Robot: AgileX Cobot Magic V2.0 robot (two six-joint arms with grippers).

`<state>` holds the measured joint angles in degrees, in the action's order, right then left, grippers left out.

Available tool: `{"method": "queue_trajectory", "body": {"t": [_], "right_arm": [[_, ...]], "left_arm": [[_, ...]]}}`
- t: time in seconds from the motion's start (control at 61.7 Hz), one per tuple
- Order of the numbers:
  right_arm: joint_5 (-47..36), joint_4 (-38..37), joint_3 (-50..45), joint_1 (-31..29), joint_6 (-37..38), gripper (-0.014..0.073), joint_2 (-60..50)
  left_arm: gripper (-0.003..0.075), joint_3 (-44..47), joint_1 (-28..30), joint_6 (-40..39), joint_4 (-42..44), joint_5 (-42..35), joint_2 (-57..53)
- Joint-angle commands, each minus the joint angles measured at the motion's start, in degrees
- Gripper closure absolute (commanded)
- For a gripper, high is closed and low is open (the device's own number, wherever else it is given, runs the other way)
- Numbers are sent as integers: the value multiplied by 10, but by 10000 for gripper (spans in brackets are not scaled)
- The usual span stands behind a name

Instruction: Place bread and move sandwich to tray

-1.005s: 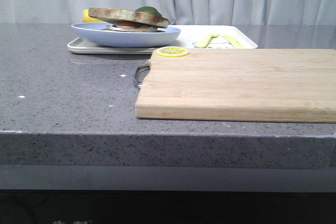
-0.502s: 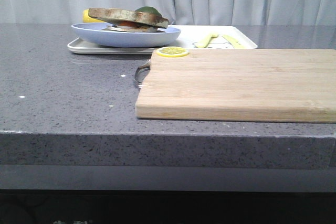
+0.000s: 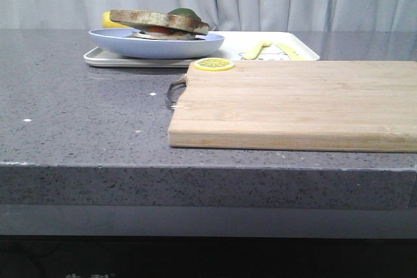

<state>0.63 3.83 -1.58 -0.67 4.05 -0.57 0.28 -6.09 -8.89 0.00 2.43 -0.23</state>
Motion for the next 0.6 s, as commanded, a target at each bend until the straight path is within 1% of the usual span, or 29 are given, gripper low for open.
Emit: {"method": "queue_trajectory", "body": {"t": [0.0, 0.584], "right_arm": [[-47, -7, 2, -3, 0, 663, -11], [-44, -7, 2, -3, 0, 663, -10]], "left_arm": [[741, 0, -4, -4, -3, -48, -13], [741, 0, -4, -4, -3, -48, -13]]}}
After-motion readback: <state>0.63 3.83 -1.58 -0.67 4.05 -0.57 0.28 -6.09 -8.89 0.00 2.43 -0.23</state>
